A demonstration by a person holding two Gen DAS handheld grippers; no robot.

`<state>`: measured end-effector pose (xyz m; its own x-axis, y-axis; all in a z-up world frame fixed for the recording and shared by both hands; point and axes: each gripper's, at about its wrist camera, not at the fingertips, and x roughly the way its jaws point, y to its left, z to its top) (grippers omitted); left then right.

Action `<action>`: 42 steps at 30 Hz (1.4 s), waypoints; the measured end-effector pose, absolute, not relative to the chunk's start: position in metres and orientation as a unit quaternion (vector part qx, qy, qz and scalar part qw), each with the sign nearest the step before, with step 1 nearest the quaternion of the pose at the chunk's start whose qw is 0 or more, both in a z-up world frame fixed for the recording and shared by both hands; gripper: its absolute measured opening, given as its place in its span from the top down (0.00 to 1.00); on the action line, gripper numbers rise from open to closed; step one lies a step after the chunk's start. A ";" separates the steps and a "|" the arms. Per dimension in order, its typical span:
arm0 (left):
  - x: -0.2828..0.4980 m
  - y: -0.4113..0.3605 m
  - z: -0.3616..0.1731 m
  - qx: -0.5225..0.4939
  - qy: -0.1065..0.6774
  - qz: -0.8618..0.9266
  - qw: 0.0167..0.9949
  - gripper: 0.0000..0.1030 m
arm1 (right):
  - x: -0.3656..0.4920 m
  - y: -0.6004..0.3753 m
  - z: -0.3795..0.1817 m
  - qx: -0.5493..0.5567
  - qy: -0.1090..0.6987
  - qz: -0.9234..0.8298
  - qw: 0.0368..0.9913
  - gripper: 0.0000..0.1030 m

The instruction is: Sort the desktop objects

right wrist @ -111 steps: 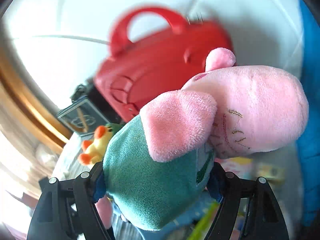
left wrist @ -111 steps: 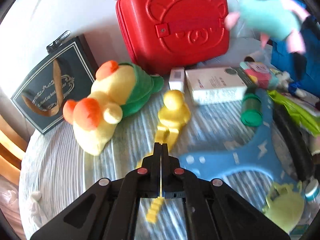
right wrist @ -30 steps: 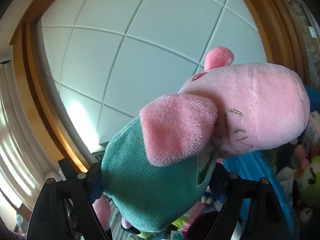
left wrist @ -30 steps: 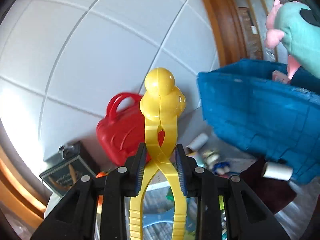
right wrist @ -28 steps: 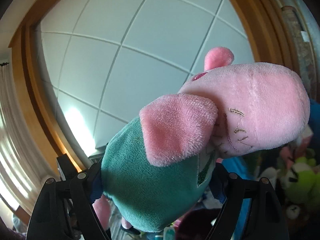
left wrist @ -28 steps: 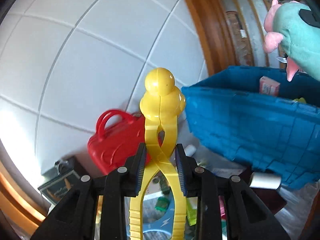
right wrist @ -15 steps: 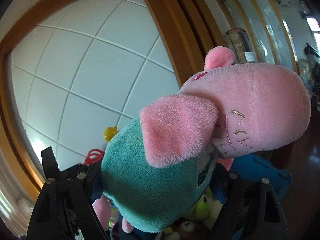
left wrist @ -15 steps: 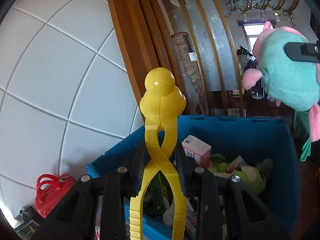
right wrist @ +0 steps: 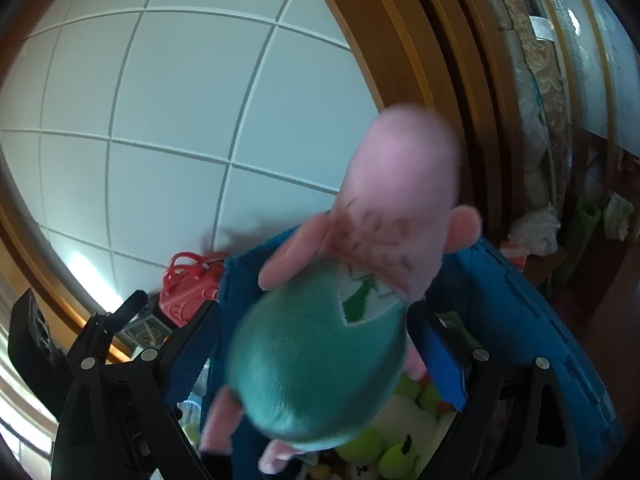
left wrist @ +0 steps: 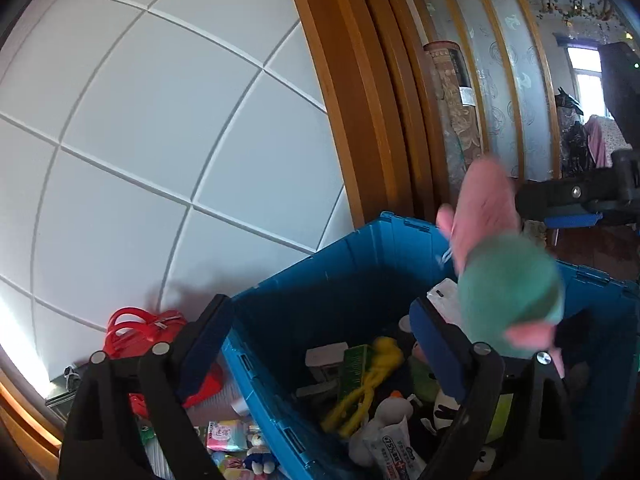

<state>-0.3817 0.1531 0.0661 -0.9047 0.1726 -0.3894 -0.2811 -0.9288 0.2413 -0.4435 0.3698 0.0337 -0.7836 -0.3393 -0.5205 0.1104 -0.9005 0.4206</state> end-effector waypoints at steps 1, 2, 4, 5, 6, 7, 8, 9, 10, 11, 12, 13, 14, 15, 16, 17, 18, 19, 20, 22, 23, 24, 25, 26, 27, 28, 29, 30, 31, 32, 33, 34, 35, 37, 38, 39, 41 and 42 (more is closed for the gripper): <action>-0.379 0.150 0.067 -0.179 0.147 0.966 0.112 0.10 | -0.440 0.370 0.037 0.296 -0.189 -0.927 0.131 0.09; -0.373 0.146 0.068 -0.177 0.144 0.968 0.107 0.08 | -0.437 0.367 0.042 0.284 -0.186 -0.931 0.132 0.08; -0.360 0.135 0.068 -0.170 0.139 0.971 0.099 0.07 | -0.416 0.369 0.055 0.262 -0.171 -0.941 0.128 0.07; -0.352 0.132 0.068 -0.166 0.137 0.972 0.097 0.07 | -0.405 0.370 0.061 0.249 -0.167 -0.945 0.133 0.06; -0.346 0.128 0.068 -0.163 0.136 0.973 0.093 0.07 | -0.395 0.368 0.068 0.235 -0.165 -0.948 0.138 0.05; -0.336 0.127 0.066 -0.160 0.136 0.974 0.085 0.06 | -0.382 0.362 0.077 0.219 -0.163 -0.952 0.138 0.04; -0.326 0.123 0.067 -0.156 0.137 0.975 0.082 0.06 | -0.367 0.362 0.079 0.203 -0.163 -0.956 0.136 0.04; -0.319 0.120 0.067 -0.151 0.137 0.976 0.081 0.06 | -0.352 0.359 0.081 0.184 -0.161 -0.961 0.133 0.02; -0.309 0.115 0.067 -0.145 0.137 0.977 0.076 0.05 | -0.335 0.355 0.082 0.165 -0.155 -0.966 0.124 0.01; -0.299 0.110 0.066 -0.138 0.136 0.979 0.070 0.05 | -0.318 0.343 0.084 0.149 -0.149 -0.971 0.113 0.01; -0.288 0.105 0.067 -0.131 0.134 0.980 0.065 0.04 | -0.298 0.337 0.082 0.130 -0.140 -0.977 0.099 0.01; -0.277 0.098 0.068 -0.126 0.133 0.981 0.063 0.03 | -0.282 0.330 0.081 0.113 -0.132 -0.981 0.084 0.01; -0.266 0.091 0.068 -0.122 0.131 0.982 0.061 0.03 | -0.266 0.322 0.078 0.097 -0.123 -0.985 0.070 0.01; -0.252 0.084 0.069 -0.116 0.131 0.983 0.059 0.03 | -0.250 0.313 0.076 0.084 -0.113 -0.988 0.057 0.01; -0.241 0.077 0.068 -0.111 0.131 0.983 0.059 0.02 | -0.233 0.303 0.073 0.071 -0.104 -0.991 0.045 0.01; -0.229 0.070 0.069 -0.107 0.129 0.984 0.058 0.01 | -0.216 0.292 0.070 0.059 -0.096 -0.993 0.035 0.01; -0.215 0.062 0.069 -0.103 0.126 0.985 0.057 0.00 | -0.203 0.283 0.068 0.048 -0.089 -0.994 0.028 0.01; -0.205 0.055 0.070 -0.101 0.125 0.985 0.059 0.00 | -0.185 0.271 0.065 0.034 -0.080 -0.996 0.016 0.01; -0.192 0.047 0.070 -0.100 0.125 0.985 0.060 0.00 | -0.175 0.261 0.065 0.028 -0.074 -0.997 0.004 0.01; -0.169 0.034 0.071 -0.104 0.127 0.985 0.060 0.00 | -0.147 0.243 0.062 0.012 -0.075 -0.997 -0.010 0.00; -0.159 0.028 0.071 -0.107 0.127 0.984 0.059 0.00 | -0.138 0.238 0.060 0.010 -0.081 -0.997 -0.014 0.00; -0.147 0.020 0.071 -0.110 0.127 0.984 0.054 0.00 | -0.126 0.231 0.058 0.013 -0.088 -0.996 -0.021 0.00; -0.137 0.015 0.071 -0.111 0.128 0.984 0.049 0.00 | -0.115 0.224 0.057 0.017 -0.097 -0.995 -0.028 0.00; -0.126 0.009 0.071 -0.108 0.126 0.985 0.042 0.00 | -0.105 0.219 0.055 0.023 -0.105 -0.994 -0.029 0.00; -0.116 0.004 0.071 -0.104 0.119 0.987 0.037 0.00 | -0.095 0.213 0.052 0.029 -0.112 -0.993 -0.031 0.00; -0.106 -0.003 0.073 -0.102 0.109 0.988 0.038 0.00 | -0.086 0.208 0.050 0.034 -0.115 -0.992 -0.034 0.00; -0.098 -0.008 0.074 -0.105 0.099 0.989 0.045 0.00 | -0.076 0.203 0.047 0.039 -0.117 -0.992 -0.036 0.00; -0.089 -0.012 0.075 -0.108 0.090 0.989 0.051 0.00 | -0.069 0.200 0.043 0.041 -0.119 -0.991 -0.038 0.00; -0.084 -0.015 0.074 -0.111 0.086 0.989 0.053 0.00 | -0.062 0.197 0.039 0.047 -0.123 -0.990 -0.043 0.00; -0.078 -0.016 0.072 -0.115 0.084 0.988 0.051 0.00 | -0.056 0.194 0.036 0.058 -0.124 -0.989 -0.048 0.00; -0.072 -0.018 0.070 -0.116 0.086 0.988 0.046 0.00 | -0.051 0.190 0.032 0.067 -0.121 -0.989 -0.052 0.00; -0.066 -0.017 0.068 -0.113 0.089 0.989 0.041 0.00 | -0.045 0.185 0.027 0.078 -0.111 -0.989 -0.061 0.00; -0.061 -0.018 0.065 -0.111 0.090 0.989 0.042 0.00 | -0.041 0.183 0.024 0.086 -0.105 -0.988 -0.068 0.00; -0.055 -0.016 0.061 -0.117 0.087 0.988 0.051 0.00 | -0.033 0.181 0.017 0.098 -0.096 -0.988 -0.073 0.00; -0.052 -0.015 0.060 -0.121 0.083 0.988 0.057 0.00 | -0.031 0.182 0.016 0.100 -0.092 -0.988 -0.075 0.00; -0.050 -0.014 0.059 -0.125 0.078 0.987 0.060 0.00 | -0.029 0.182 0.015 0.101 -0.087 -0.988 -0.076 0.00; -0.048 -0.013 0.059 -0.134 0.067 0.987 0.062 0.00 | -0.026 0.183 0.017 0.104 -0.083 -0.988 -0.078 0.00; -0.046 -0.010 0.058 -0.132 0.070 0.987 0.066 0.00 | -0.024 0.185 0.018 0.106 -0.085 -0.988 -0.076 0.00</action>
<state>-0.0464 -0.0098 0.0584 -0.9568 0.1109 -0.2687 -0.1476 -0.9817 0.1206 -0.0238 0.1853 0.0179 -0.9660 0.1320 -0.2223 -0.1681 -0.9739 0.1523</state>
